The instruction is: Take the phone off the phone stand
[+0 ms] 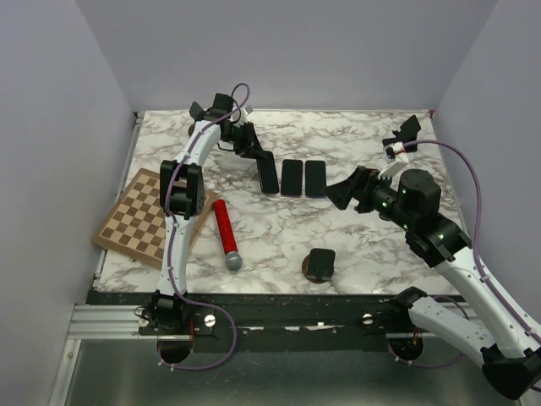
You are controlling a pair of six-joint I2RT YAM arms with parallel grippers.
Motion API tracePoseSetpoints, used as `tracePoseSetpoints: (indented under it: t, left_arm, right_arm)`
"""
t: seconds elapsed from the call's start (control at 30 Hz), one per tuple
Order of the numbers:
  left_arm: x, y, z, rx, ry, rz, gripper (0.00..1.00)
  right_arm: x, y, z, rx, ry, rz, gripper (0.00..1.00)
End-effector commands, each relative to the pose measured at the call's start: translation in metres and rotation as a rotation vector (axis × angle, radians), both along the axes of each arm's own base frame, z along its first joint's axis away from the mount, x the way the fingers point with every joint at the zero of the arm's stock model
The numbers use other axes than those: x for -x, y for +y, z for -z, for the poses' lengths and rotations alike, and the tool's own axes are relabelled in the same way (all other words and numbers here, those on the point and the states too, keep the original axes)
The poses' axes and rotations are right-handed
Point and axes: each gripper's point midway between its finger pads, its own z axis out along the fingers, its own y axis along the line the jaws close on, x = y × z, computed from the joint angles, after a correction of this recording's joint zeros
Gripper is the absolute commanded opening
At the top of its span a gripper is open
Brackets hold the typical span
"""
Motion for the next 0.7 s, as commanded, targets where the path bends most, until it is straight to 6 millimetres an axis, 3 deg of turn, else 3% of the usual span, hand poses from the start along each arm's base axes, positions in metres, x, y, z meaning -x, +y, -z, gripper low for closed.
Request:
tracePoseSetpoints:
  t: [0.0,0.4,0.67]
  left_arm:
    - [-0.007,-0.006,-0.004,-0.003,-0.026,-0.008,0.33]
    - [-0.009,-0.010,-0.006,-0.002,-0.019,-0.026,0.59]
    - [-0.017,-0.007,-0.010,-0.016,-0.036,-0.064,0.65]
  right_arm:
    - [-0.002,-0.004,-0.005,0.008,-0.033,0.019,1.00]
    - [-0.003,-0.005,-0.012,0.003,-0.051,0.025,1.00]
    - [-0.002,-0.006,-0.014,0.001,-0.053,0.026,1.00]
